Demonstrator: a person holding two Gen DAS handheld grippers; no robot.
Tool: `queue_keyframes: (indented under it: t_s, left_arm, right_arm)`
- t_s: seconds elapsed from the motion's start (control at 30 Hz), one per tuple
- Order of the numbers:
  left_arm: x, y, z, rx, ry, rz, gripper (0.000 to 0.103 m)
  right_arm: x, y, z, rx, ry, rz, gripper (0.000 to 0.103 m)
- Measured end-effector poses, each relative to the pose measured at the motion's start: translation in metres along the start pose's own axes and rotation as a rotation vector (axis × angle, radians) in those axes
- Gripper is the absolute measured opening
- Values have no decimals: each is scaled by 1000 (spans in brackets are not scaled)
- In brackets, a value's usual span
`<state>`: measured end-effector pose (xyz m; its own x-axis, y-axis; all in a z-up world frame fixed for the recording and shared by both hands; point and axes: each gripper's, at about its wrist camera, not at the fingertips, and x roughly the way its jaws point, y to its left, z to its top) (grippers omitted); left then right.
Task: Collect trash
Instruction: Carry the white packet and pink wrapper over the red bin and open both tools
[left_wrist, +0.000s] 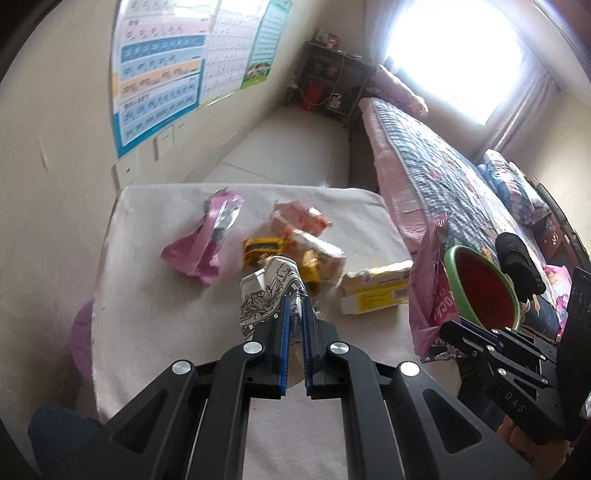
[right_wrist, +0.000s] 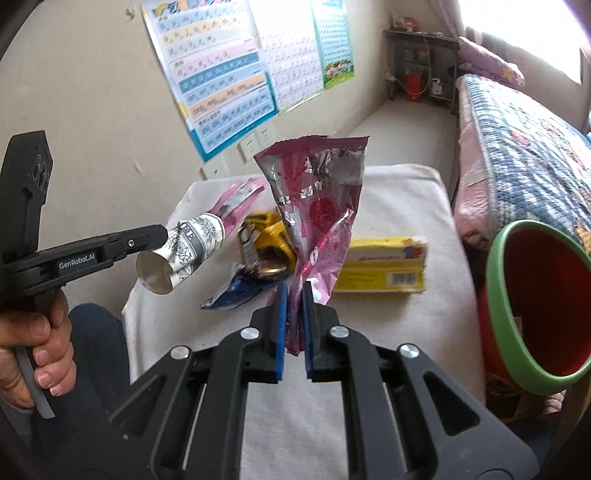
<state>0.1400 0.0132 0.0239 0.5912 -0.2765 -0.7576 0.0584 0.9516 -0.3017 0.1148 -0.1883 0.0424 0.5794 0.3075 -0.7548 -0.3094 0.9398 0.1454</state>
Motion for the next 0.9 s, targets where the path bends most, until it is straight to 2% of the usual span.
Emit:
queue_keyframes:
  t_s: [0.37,0.9]
  left_arm:
    - [14,-76,18,94,-3,-89,3]
    - [40,-214,34,264,28,-237,3]
  right_arm:
    - [-38,-66,10,92,-69,-90,8]
    - [-98,-166,4,217,-145,-225,8]
